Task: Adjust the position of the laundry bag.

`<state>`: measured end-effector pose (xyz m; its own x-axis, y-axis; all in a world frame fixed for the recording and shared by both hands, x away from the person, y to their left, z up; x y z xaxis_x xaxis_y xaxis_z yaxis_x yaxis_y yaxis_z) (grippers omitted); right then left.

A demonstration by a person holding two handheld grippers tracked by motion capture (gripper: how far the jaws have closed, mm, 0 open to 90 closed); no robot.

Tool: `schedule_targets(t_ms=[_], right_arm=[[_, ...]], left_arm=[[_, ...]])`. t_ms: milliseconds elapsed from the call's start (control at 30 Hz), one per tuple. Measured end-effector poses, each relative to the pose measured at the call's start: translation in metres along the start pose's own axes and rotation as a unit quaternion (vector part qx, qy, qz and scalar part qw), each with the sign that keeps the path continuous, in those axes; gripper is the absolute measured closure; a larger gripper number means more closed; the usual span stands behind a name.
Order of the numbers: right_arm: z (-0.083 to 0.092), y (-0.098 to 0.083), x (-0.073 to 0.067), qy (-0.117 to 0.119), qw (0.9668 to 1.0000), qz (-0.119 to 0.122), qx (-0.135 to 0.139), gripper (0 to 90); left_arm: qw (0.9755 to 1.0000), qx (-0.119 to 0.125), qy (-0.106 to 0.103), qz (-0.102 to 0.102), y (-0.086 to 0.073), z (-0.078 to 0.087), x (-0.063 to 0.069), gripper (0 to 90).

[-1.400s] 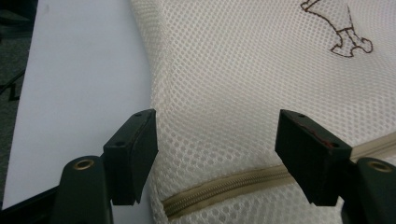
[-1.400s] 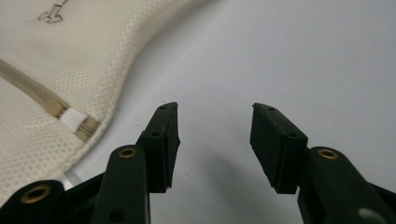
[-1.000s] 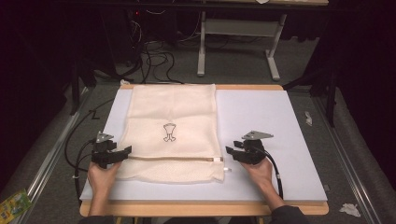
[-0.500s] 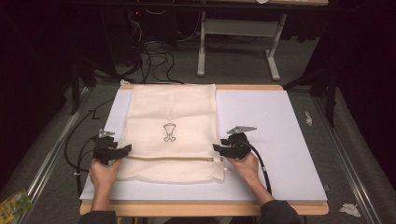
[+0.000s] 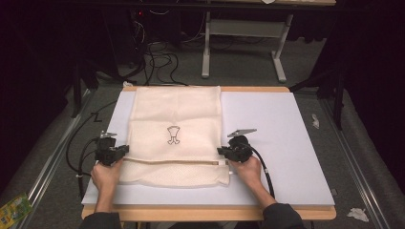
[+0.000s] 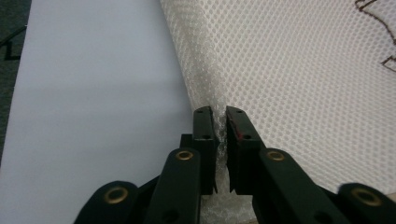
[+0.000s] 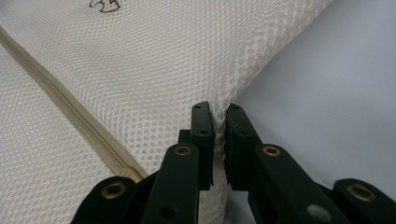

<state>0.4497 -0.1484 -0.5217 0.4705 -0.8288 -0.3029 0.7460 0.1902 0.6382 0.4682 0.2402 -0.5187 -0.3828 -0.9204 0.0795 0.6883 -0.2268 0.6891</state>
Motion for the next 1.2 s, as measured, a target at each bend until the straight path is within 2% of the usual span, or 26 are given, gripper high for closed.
schedule_targets(t_ms=[33, 133, 200, 267, 500, 800, 900, 1000, 1133, 1200], right_arm=[[0.0, 0.002, 0.0, 0.0, 1.0, 0.008, 0.001, 85.7], [0.0, 0.004, -0.002, 0.0, 0.9999, 0.012, 0.006, 86.2], [-0.001, 0.005, -0.001, 0.0, 0.9997, 0.021, 0.008, 86.5], [0.0, 0.006, 0.0, 0.0, 0.9999, 0.012, 0.008, 86.7], [0.005, 0.008, 0.002, -0.007, 0.9999, 0.012, 0.009, 86.7], [0.01, 0.008, 0.002, -0.013, 0.9998, 0.01, 0.01, 86.7], [0.012, 0.009, 0.004, -0.013, 0.9998, 0.009, 0.012, 86.7], [0.012, 0.009, 0.005, -0.013, 0.9998, 0.006, 0.013, 86.7], [0.016, 0.006, 0.009, -0.013, 0.9997, -0.002, 0.019, 86.9], [0.018, 0.007, 0.01, -0.014, 0.9997, 0.0, 0.021, 86.9]], left_arm=[[1.0, 0.004, -0.002, -0.001, 0.001, 0.001, 0.0, 85.4], [0.9999, 0.01, -0.001, -0.002, 0.001, 0.002, 0.0, 86.0], [0.9998, 0.018, -0.007, 0.005, 0.001, 0.004, -0.001, 86.2], [0.9997, 0.02, -0.011, 0.008, 0.002, 0.005, 0.0, 86.3], [0.9989, 0.039, -0.026, 0.009, 0.008, 0.006, 0.002, 86.6], [0.9983, 0.047, -0.035, 0.004, 0.009, 0.008, 0.004, 86.7], [0.9974, 0.055, -0.044, 0.009, 0.011, 0.009, 0.007, 86.7], [0.9975, 0.055, -0.045, 0.002, 0.014, 0.01, 0.008, 86.6], [0.9962, 0.065, -0.058, -0.002, 0.021, 0.013, 0.013, 86.6], [0.9968, 0.056, -0.057, -0.012, 0.022, 0.012, 0.015, 86.6]])
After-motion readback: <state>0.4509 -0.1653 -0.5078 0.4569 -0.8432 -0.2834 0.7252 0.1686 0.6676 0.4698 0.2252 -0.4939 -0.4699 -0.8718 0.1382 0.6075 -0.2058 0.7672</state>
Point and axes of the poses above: each handheld gripper's, and its own axes: z roughly backward along the jaws, y roughly out of its top, x roughly to its right, the point moved 7 cm from there along -z, roughly forward along the jaws, and after that the axes turned 8 degrees about -z, right-handed, at the moved point
